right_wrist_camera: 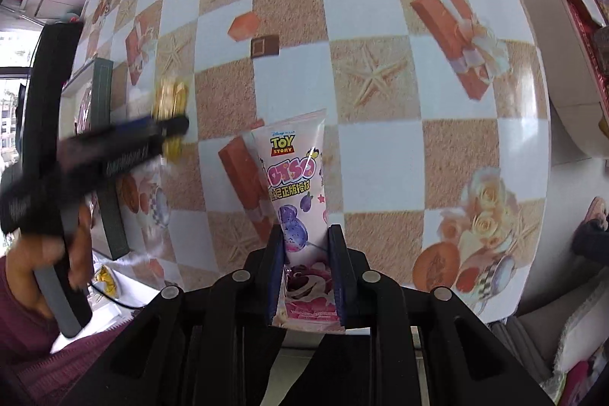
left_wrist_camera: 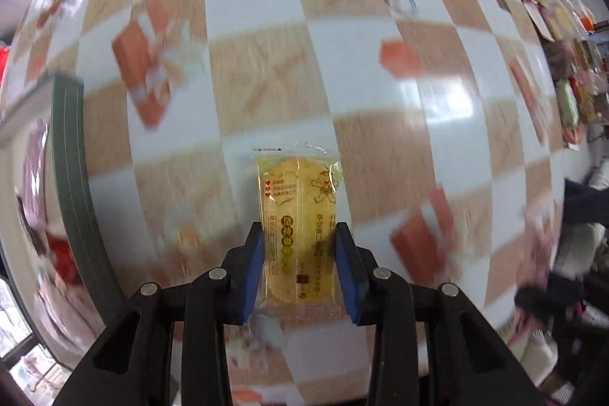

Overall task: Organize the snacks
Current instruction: 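Carry the Lotso tube and yellow cake packet with both tools over the box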

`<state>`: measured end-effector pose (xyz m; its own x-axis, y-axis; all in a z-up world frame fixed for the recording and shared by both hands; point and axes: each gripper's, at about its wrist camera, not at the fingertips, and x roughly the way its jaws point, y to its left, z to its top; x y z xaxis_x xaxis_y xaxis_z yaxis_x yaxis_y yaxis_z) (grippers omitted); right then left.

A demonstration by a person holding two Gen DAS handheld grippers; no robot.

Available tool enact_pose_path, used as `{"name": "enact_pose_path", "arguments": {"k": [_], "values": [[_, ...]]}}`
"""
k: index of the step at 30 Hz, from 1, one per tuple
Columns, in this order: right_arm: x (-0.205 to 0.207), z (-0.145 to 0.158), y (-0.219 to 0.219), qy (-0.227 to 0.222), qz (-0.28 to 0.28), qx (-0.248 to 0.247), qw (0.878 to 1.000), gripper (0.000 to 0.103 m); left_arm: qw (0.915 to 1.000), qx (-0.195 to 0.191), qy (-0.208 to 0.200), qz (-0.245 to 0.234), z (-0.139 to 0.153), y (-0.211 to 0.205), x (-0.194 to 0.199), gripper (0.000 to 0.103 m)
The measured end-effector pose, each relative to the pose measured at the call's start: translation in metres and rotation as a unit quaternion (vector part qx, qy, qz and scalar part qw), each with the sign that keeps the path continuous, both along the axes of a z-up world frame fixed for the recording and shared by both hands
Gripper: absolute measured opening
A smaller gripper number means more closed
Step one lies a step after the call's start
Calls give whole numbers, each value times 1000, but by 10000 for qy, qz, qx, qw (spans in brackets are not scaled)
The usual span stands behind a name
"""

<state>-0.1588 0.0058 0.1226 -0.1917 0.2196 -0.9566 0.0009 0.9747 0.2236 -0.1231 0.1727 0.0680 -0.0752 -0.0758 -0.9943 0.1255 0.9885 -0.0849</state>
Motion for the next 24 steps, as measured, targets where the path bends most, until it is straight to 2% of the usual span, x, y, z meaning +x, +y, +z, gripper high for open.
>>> {"name": "enact_pose_path", "arguments": {"k": [3,9,17,24], "values": [[-2,3,3,24,33,-4,10000,24,9999,-128,-38,-101,13,9,-20,39],[10,12,19,-130,21,19,9999,24,9986,-201,-475,-148,49,31,-34,39],[27,27,57,-339,402,38,9986,24,9940,-228,-935,516,93,61,-34,39],[45,42,124,-545,1108,190,9922,24,9842,-143,-1195,1302,105,116,-45,39]]}}
